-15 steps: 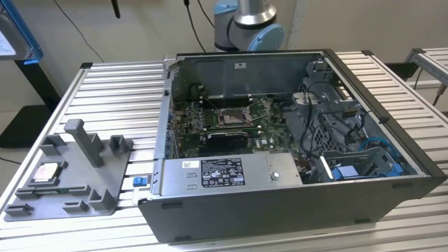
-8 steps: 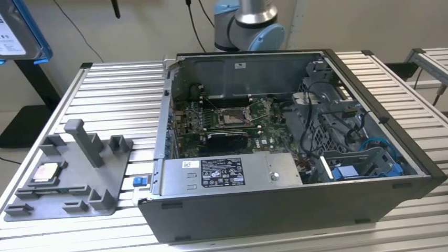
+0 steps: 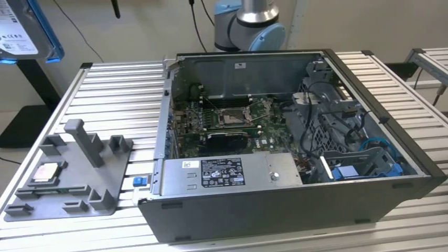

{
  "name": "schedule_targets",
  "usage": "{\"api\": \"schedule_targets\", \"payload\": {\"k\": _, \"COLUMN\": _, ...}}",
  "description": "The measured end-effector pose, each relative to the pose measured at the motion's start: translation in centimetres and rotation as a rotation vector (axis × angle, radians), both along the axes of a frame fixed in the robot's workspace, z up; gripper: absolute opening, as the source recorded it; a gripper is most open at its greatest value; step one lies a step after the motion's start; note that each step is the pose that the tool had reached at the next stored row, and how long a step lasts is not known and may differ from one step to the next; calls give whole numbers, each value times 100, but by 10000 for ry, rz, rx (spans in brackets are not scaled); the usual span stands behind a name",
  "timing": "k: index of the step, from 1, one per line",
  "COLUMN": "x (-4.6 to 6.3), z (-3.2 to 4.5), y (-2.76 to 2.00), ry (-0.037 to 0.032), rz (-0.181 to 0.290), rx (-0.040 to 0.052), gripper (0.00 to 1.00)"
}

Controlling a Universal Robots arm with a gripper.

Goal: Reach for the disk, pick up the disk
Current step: 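Pick up the disk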

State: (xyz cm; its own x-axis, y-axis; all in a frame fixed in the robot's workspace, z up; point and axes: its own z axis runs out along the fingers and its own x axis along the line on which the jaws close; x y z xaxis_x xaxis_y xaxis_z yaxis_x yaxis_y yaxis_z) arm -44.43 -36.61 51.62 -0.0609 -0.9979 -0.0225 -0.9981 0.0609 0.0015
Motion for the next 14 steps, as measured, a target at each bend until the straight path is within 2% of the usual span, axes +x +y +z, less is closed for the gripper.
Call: {"api": "schedule_targets", "payload": {"k": 14, "x": 363, "z": 0, "y": 0, "ry": 2, "rz": 0, "rx": 0, "gripper": 0}}
